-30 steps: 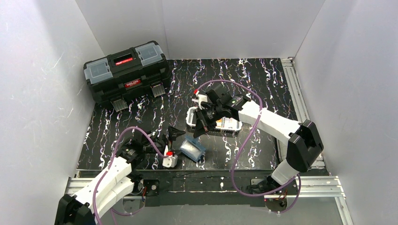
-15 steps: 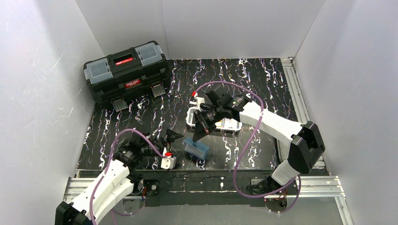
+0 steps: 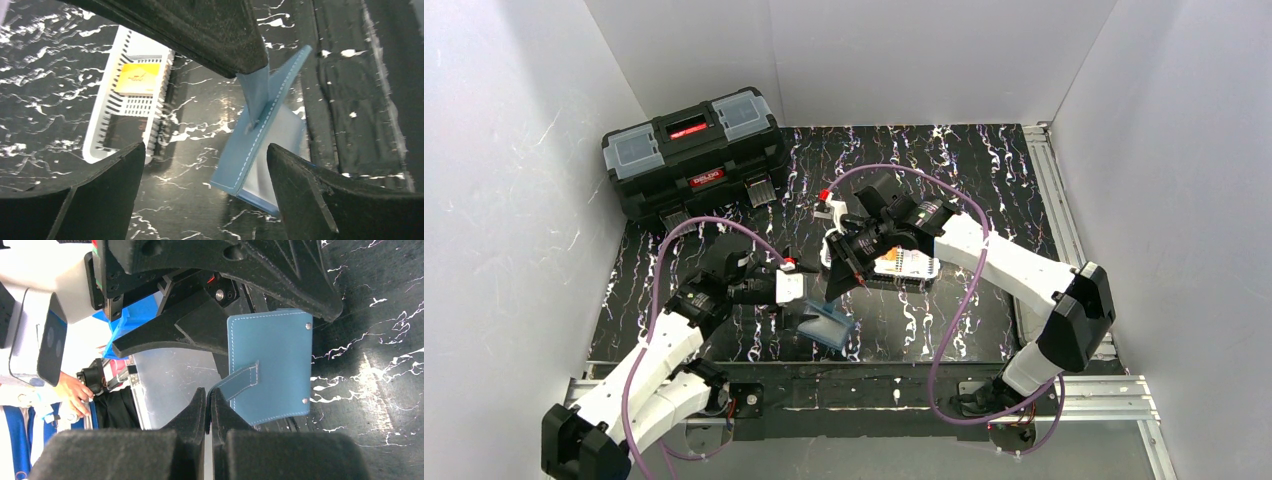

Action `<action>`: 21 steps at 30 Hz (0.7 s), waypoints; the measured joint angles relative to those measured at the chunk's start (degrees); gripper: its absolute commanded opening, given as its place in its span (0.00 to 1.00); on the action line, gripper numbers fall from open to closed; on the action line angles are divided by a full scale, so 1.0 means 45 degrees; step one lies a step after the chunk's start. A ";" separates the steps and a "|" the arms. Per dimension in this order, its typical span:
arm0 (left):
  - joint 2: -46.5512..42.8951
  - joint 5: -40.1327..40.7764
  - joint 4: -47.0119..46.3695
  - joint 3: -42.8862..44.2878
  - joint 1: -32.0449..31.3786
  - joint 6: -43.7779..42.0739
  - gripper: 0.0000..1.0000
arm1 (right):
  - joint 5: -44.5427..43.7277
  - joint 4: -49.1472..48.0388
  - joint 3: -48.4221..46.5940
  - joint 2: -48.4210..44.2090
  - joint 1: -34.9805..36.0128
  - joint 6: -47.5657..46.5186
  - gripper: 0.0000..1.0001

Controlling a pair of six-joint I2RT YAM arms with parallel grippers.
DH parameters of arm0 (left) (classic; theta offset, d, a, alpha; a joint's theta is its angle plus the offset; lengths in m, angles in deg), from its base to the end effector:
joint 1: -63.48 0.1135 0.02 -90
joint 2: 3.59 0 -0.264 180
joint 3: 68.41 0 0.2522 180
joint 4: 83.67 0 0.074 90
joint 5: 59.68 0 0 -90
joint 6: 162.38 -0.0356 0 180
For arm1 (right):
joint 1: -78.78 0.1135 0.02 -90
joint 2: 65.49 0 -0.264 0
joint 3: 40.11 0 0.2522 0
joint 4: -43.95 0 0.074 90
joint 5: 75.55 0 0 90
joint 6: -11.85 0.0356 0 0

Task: Put the credit cards into the card holder
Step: Open the card holder, then turn over the card slot in the card holder.

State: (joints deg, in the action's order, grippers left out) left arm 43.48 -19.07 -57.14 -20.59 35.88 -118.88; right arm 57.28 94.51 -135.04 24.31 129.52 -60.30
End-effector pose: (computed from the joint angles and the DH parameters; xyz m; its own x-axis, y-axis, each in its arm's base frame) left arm 0.1469 -0.1073 0.2678 0.3929 0.3274 -0.8593 0.9042 0.0329 0.4259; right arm 0.1968 0.2790 0.3287 -0.6957 -0.4960 -0.5195 -0.6897 0.2592 0.6761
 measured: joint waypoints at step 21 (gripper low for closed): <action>0.1005 -0.0729 0.0787 0.0801 0.0000 0.2642 0.00 | 0.0282 0.0121 -0.0767 -0.0005 0.0398 -0.0413 0.44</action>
State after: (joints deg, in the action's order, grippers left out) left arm 48.00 -22.34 -53.59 -16.98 35.88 -106.99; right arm 58.55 95.06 -138.49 24.29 131.31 -62.16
